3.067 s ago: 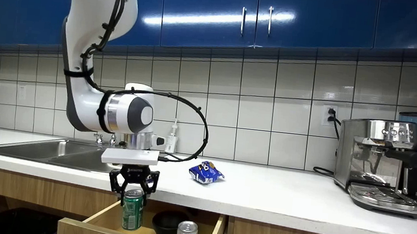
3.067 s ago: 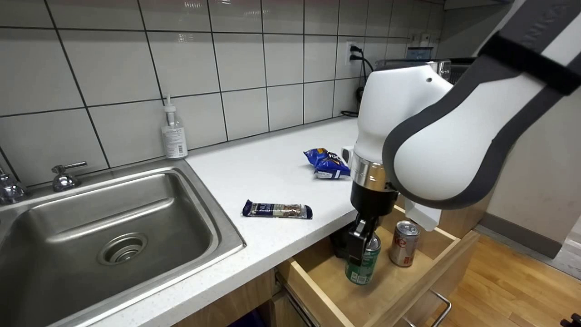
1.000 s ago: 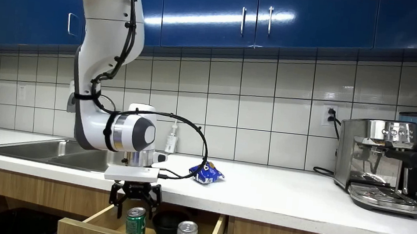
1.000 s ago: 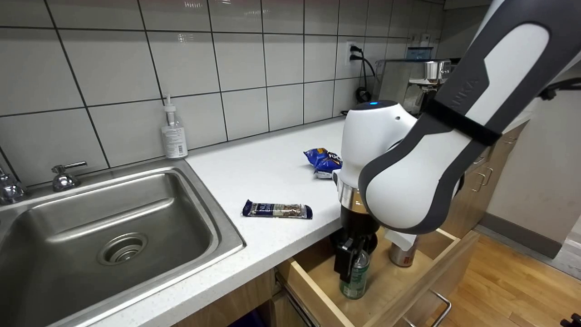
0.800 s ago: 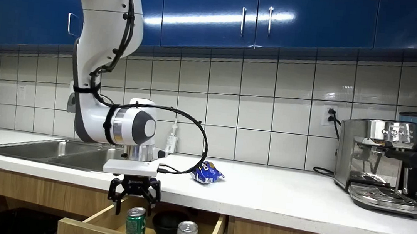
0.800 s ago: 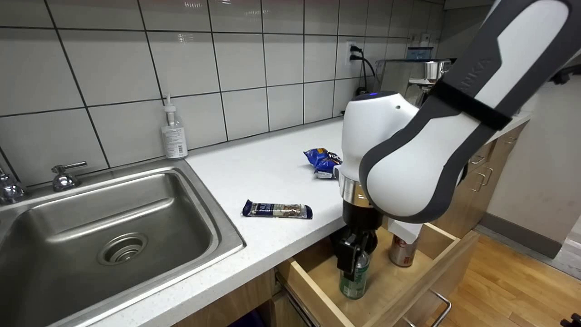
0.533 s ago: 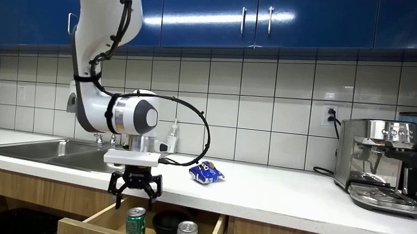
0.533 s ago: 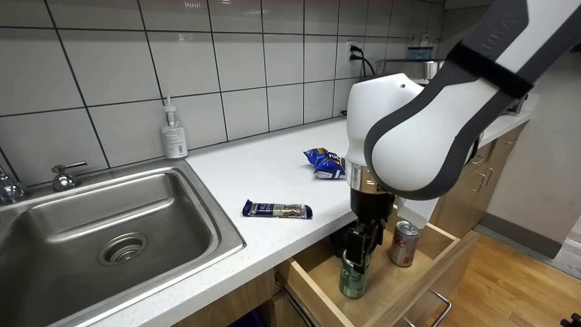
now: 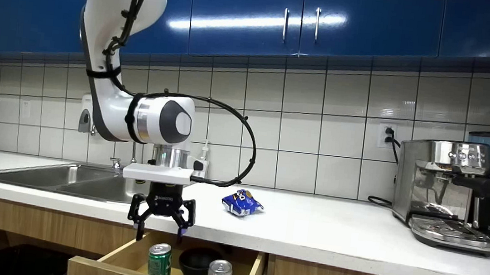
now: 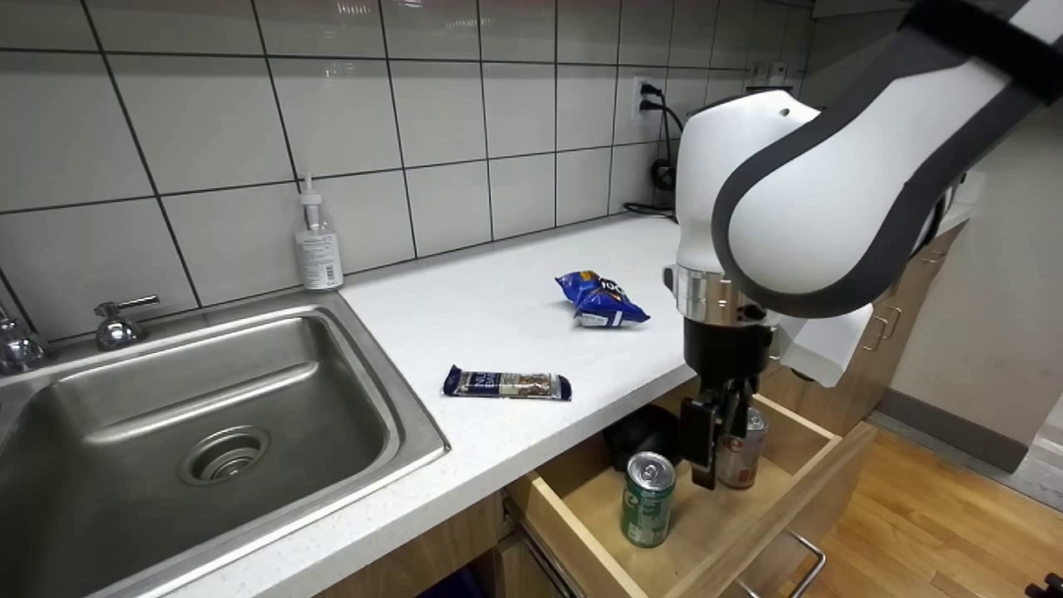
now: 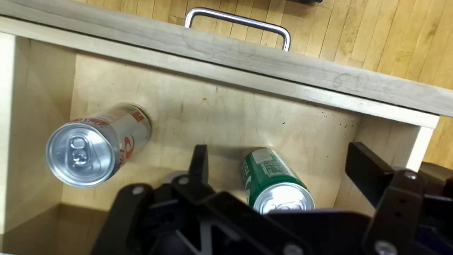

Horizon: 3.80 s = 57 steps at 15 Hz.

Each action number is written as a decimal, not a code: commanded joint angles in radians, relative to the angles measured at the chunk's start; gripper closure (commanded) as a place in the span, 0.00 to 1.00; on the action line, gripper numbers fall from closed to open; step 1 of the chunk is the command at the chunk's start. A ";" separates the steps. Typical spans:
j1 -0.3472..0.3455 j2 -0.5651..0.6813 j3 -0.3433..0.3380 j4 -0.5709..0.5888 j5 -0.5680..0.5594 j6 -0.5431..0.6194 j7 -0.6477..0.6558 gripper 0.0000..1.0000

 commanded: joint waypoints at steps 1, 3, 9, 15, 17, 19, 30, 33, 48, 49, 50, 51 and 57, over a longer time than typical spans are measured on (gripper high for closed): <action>-0.002 0.001 0.003 0.002 -0.001 -0.002 0.001 0.00; -0.002 0.008 0.004 0.002 -0.001 0.000 0.001 0.00; -0.002 0.011 0.004 0.003 -0.001 0.000 0.001 0.00; -0.007 -0.031 0.003 -0.037 0.007 -0.020 -0.004 0.00; -0.008 -0.050 0.004 -0.060 0.009 -0.026 -0.005 0.00; -0.013 -0.067 0.009 -0.087 0.030 -0.031 -0.019 0.00; -0.015 -0.178 0.002 -0.230 0.159 -0.083 -0.041 0.00; -0.012 -0.182 0.003 -0.256 0.185 -0.069 -0.066 0.00; -0.012 -0.018 0.006 -0.246 0.152 0.129 -0.063 0.00; -0.012 -0.004 0.006 -0.243 0.146 0.146 -0.057 0.00; -0.012 0.008 0.006 -0.242 0.139 0.161 -0.055 0.00; -0.011 0.018 0.004 -0.242 0.128 0.177 -0.047 0.00; 0.011 0.033 -0.018 -0.254 0.034 0.283 0.016 0.00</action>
